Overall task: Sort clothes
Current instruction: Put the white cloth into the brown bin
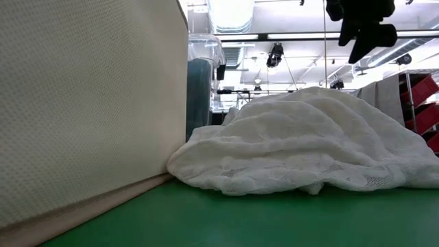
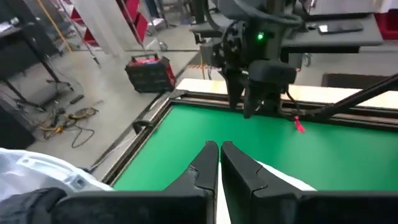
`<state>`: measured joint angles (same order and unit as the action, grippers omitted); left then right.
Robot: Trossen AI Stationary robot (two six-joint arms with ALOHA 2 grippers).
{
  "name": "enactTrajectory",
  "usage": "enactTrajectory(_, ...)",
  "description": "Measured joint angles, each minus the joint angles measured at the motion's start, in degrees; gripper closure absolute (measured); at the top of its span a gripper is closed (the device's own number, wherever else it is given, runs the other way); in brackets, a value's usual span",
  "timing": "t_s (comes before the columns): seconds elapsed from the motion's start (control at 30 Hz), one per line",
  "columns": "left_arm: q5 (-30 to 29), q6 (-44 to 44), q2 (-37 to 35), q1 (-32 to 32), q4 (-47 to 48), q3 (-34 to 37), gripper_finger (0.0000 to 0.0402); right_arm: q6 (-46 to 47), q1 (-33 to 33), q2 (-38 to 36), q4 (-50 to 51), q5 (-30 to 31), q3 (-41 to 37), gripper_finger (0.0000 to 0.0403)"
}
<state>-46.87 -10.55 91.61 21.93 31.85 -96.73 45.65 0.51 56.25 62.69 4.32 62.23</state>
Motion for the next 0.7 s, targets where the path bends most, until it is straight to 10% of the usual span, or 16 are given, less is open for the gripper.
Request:
enactTrajectory(0.37, 7.2, -8.5, 8.0, -2.7, -5.1, -3.2, 0.0387, -0.5, 0.0, -1.1, -0.3, 0.0, -3.3, 0.0137)
enactTrajectory(0.7, 7.1, -31.2, 24.0, -3.0, 23.0, -28.8, 0.0294, -1.8, 0.0, -4.4, 0.3, 2.2, -4.0, 0.0127)
